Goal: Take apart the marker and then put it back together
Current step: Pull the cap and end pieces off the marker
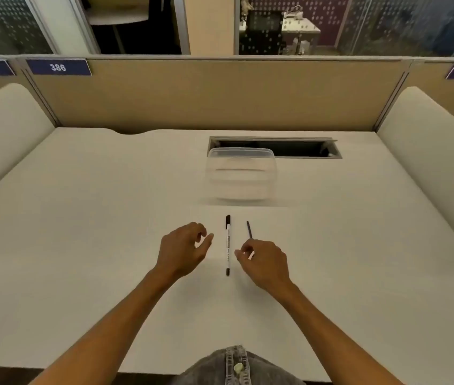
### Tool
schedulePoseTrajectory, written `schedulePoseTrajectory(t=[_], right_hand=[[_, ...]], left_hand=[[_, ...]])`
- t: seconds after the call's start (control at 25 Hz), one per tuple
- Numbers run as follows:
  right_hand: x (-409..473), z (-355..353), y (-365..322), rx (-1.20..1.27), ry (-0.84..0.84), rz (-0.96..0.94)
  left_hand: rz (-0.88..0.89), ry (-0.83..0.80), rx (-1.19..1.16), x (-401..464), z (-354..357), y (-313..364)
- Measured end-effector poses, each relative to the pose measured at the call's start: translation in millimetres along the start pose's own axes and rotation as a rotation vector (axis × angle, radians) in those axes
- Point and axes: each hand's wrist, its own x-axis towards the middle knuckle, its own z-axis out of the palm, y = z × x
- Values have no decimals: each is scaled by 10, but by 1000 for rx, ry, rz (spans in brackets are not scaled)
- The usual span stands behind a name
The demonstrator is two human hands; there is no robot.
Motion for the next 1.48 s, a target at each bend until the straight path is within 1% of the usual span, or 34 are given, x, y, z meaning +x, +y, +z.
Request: schedulePoseTrajectory(t=[0.04, 0.16, 0.36, 0.6, 0.76, 0.84, 1.0, 1.08, 1.2, 1.36, 1.48], right_hand=[[-24, 63, -22, -10, -33, 19], [-82, 243, -101, -49, -46, 55], [-109, 391, -139, -76, -17, 56], [-120, 431, -182, -121, -4, 62], [-135, 384, -173, -69, 10, 81], [-152, 327, -168, -25, 60, 80], [-191, 106, -187, 140, 171, 87], [-208, -21, -217, 232, 203, 73], [-218, -207, -266, 396, 216, 67], [-224, -443, -307, 598, 205, 32], [-215, -574, -329, 647, 210, -3]], left_hand=[[-15, -25, -2, -50, 37, 2], [-60, -83, 0, -198, 144, -15], [-103, -138, -18, -379, 249, -87], [-99, -183, -21, -481, 325, -131], [-89, -181, -23, -444, 322, -119], [-51, -133, -38, -414, 301, -89], [102, -15, -5, -337, 254, 4], [175, 1, 9, -264, 207, 79], [269, 29, -6, -148, 98, 208], [383, 111, -52, -60, -90, 391], [439, 117, -67, -34, -232, 524]])
